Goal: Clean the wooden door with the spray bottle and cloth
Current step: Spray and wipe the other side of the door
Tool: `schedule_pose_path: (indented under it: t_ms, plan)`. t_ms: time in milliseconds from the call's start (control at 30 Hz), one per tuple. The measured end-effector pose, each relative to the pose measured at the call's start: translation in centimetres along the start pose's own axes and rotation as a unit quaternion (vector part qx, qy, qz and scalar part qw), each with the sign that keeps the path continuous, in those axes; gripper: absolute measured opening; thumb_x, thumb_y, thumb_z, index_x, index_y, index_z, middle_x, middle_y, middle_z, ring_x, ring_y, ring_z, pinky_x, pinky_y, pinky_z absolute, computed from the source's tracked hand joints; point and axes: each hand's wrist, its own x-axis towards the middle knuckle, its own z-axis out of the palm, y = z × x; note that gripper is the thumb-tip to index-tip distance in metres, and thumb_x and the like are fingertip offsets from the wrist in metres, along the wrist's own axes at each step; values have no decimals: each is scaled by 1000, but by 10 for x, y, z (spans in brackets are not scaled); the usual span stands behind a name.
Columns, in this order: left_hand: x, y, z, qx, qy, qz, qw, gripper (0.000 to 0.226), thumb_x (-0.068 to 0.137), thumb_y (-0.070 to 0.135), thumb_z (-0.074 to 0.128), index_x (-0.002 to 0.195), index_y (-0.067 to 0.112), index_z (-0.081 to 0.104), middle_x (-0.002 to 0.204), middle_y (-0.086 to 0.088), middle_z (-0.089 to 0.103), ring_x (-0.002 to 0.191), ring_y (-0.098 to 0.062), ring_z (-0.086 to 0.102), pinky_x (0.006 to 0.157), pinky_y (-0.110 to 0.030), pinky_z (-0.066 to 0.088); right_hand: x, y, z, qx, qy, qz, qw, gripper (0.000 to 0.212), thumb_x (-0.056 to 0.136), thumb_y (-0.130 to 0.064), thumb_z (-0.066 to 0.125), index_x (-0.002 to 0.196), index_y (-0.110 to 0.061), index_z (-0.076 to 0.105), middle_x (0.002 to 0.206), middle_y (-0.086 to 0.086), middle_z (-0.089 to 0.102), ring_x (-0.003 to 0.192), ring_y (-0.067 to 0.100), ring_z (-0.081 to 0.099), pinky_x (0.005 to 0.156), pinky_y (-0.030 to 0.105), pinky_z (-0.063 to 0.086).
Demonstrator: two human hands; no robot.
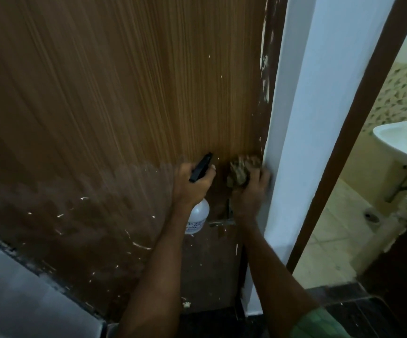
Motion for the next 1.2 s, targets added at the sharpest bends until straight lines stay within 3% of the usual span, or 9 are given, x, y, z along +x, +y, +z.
schedule_pose_path:
  t_ms: [100,233,333,500,600,733,967,1100,1200]
  plan:
    - [7,8,-5,0,-5,45,999,44,96,29,72,71,-6,62,60,-24,58,46,-33,56,45,-45,46,-13,12,-1,15,-19,52,998,52,84,-2,73,132,-12,56,145,17,46,131,35,50,98,55,55]
    - [8,19,-6,10,9,63,998,46,93,32,71,69,-6,61,58,-23,58,50,-44,57,43,-50,45,33,-33,-2,57,19,-70,996,50,80,3,70,128,-10,64,137,16,51,127,29,52,101,31,49]
    - [6,19,-11,27,31,84,996,45,94,30,70,68,-6,62,58,-20,60,50,-41,57,43,-49,44,30,-56,9,48,-1,-113,992,41,87,-13,71,127,-11,67,133,14,55,123,25,53,98,15,40]
    - [2,17,-19,32,42,84,995,43,97,26,70,71,-7,62,62,-25,60,52,-45,57,43,-51,46,-56,4,11,-45,-209,-99,972,61,83,-36,74,137,-15,54,143,17,47,125,36,52,93,53,57]
    - [1,14,-27,33,51,84,995,48,94,38,70,71,-3,61,61,-24,59,49,-45,56,42,-50,45,-29,-25,15,17,-157,-69,985,73,76,-46,79,137,-15,54,141,15,49,125,32,53,95,40,52]
    - [-6,4,-34,38,70,57,995,54,90,45,70,70,-5,60,60,-24,59,50,-47,56,43,-51,46,17,-73,20,56,-46,-95,993,60,81,-39,78,132,-13,61,136,11,53,123,24,53,88,30,51]
    - [-15,-1,-44,32,59,26,997,51,89,47,70,77,-2,66,67,-24,64,58,-48,60,49,-53,49,-55,-23,21,-15,-209,-128,969,65,82,-56,48,131,-15,62,135,14,54,121,32,53,88,50,57]
    - [-19,-4,-54,55,85,38,994,53,88,45,70,71,-4,63,57,-19,59,49,-43,58,45,-51,48,-11,-76,23,41,-119,-116,985,56,81,-41,77,133,-24,62,136,3,50,123,20,51,88,32,51]
    - [-22,-7,-62,99,92,51,990,57,87,51,67,66,-2,61,54,-17,58,48,-39,58,45,-48,46,-1,-90,33,51,-69,-121,989,45,83,-25,80,125,-20,67,126,2,54,112,17,52,80,29,51]
